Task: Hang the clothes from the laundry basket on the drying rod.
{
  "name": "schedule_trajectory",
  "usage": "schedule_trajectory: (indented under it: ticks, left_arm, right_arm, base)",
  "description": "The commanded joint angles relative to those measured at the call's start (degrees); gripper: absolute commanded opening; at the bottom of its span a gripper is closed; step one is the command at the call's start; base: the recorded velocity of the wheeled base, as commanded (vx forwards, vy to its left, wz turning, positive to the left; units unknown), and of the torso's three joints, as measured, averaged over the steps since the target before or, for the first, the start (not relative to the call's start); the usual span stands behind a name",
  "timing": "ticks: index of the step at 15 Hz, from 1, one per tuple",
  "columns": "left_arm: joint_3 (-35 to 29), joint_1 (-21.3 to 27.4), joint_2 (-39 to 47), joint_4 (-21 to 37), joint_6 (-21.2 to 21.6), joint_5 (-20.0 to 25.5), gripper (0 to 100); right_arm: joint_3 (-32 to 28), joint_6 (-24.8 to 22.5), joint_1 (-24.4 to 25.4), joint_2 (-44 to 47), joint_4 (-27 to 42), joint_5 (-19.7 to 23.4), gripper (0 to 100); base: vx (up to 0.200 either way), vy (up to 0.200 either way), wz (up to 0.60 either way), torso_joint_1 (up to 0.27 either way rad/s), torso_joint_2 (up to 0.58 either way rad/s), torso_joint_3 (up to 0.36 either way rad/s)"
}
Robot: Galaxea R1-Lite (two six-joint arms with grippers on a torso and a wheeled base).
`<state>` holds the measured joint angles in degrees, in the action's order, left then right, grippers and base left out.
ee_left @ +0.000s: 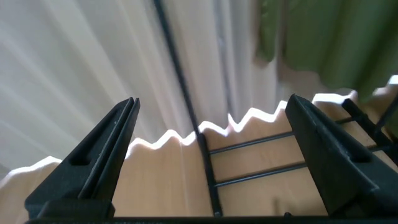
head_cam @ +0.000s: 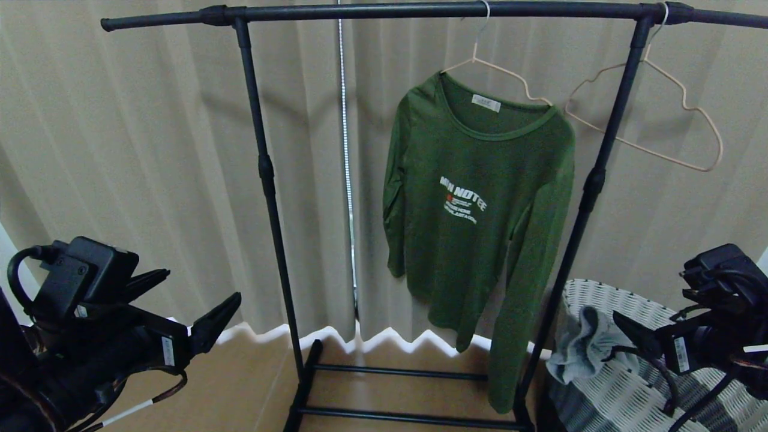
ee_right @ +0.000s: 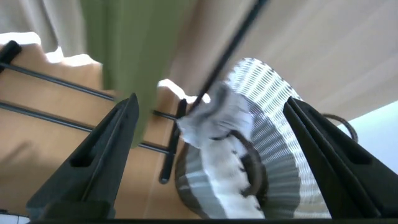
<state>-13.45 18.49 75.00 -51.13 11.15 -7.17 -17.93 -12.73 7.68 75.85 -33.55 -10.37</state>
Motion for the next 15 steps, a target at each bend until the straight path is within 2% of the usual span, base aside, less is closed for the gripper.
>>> schedule_trajectory:
  ticks: [1,5,14,15]
  left_arm:
    - [0.2,0.0,0.0,0.1,0.0,0.0,100]
    - [0.2,0.0,0.1,0.1,0.0,0.0,100]
    - [-0.3,-0.1,0.1,0.1,-0.2,0.0,100]
    - [-0.2,-0.1,0.1,0.1,-0.2,0.0,100]
  right_arm:
    - [0.0,0.0,0.1,0.0,0.0,0.0,100]
    - [0.0,0.0,0.1,0.0,0.0,0.0,100]
    - [0.0,0.0,0.1,-0.2,0.0,0.0,100]
    - [0.1,0.0,0.1,-0.2,0.0,0.0,100]
  base:
    - [0.000,-0.200,0.00,0.007,-0.01,0.007]
    - [0.000,-0.200,0.00,-0.004,0.00,0.002]
    - [0.000,0.000,0.00,0.000,0.00,0.000]
    - [0.200,0.000,0.00,0.007,0.00,0.002]
